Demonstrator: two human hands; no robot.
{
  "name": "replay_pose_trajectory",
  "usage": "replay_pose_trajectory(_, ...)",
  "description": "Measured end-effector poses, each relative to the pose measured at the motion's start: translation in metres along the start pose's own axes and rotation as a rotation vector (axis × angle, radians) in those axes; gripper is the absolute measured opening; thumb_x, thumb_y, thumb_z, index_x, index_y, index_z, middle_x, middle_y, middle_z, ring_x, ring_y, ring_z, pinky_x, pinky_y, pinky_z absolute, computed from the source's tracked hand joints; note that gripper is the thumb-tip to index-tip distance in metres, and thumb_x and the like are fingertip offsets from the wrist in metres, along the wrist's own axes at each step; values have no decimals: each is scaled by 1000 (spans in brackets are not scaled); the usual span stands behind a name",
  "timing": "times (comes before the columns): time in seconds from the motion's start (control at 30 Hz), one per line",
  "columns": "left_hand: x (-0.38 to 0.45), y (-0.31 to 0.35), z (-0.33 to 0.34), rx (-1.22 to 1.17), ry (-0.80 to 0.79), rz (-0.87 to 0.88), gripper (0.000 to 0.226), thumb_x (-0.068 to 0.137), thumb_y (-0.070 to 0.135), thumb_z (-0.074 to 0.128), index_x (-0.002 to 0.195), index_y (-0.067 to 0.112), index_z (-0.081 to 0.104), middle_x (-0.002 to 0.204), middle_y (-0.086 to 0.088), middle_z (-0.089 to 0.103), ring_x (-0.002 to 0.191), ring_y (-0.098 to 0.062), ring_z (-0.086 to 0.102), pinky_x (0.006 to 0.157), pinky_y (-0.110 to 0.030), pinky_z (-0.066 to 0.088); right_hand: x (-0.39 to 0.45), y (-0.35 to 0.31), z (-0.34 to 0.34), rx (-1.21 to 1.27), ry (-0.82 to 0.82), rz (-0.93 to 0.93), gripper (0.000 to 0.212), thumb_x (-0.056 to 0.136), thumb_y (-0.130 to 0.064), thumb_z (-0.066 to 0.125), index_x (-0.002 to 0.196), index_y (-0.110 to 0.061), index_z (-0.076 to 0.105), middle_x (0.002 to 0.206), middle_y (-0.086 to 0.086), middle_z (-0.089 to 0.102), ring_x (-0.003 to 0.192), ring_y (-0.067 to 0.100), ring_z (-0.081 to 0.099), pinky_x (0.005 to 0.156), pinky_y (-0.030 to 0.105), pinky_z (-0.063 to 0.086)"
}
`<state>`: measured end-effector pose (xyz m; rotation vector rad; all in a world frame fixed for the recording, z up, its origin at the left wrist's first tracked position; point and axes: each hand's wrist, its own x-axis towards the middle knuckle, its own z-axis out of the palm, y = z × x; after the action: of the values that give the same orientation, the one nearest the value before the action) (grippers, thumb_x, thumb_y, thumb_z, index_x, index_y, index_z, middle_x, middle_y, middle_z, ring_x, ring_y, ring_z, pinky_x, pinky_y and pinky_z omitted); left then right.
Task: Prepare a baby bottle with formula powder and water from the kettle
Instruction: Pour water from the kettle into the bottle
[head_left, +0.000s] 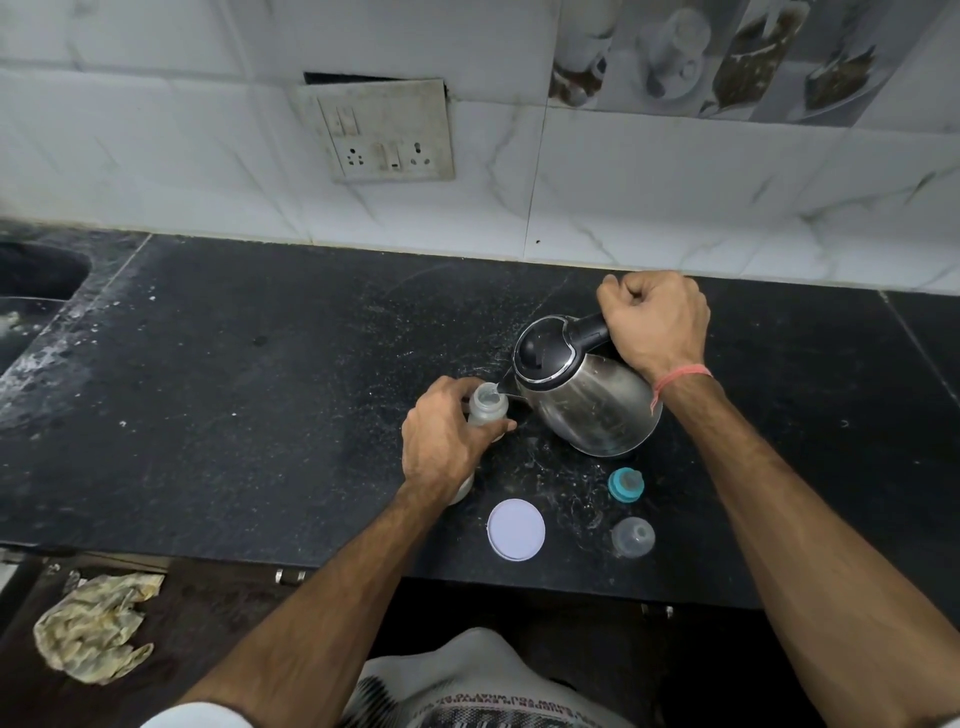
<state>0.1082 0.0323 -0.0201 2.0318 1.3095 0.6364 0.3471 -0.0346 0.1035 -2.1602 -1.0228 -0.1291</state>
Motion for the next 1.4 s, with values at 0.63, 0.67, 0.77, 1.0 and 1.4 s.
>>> replay_pose_trajectory(0.63, -2, 2, -2, 5, -9, -2, 56, 72, 63, 102, 118, 39, 82, 108, 17, 70, 98, -8, 73, 88, -45, 64, 0, -3, -2, -21, 5, -20, 58, 97, -38, 65, 51, -9, 44, 44, -1, 37, 47, 20, 42, 73, 37, 50)
replay_pose_trajectory(0.67, -2, 2, -2, 7, -10, -3, 56, 72, 63, 101, 118, 39, 82, 108, 17, 70, 98, -8, 73, 88, -45, 64, 0, -3, -2, -21, 2, -21, 58, 97, -37, 65, 51, -9, 43, 44, -1, 36, 46, 19, 42, 72, 36, 48)
replay_pose_trajectory(0.77, -2, 2, -1, 9, -13, -6, 57, 72, 63, 101, 119, 39, 81, 107, 17, 69, 97, -8, 73, 89, -45, 64, -1, -3, -2, -23, 0, -21, 59, 98, -36, 66, 51, -10, 42, 43, -2, 35, 45, 17, 40, 71, 34, 44)
replay_pose_trajectory(1.0, -1, 0, -1, 22, -20, 6, 56, 74, 63, 101, 120, 39, 81, 106, 17, 68, 97, -8, 72, 89, -44, 63, -1, -3, -1, -23, -12, -27, 58, 97, -36, 65, 51, -9, 43, 44, -1, 37, 45, 18, 41, 70, 34, 45)
replay_pose_trajectory(1.4, -1, 2, -2, 18, -24, -9, 51, 75, 61, 100, 118, 40, 81, 106, 17, 67, 99, -8, 70, 86, -38, 60, -3, -1, -1, -15, -19, -22, 57, 98, -34, 66, 52, -9, 43, 45, -1, 36, 45, 18, 38, 69, 32, 38)
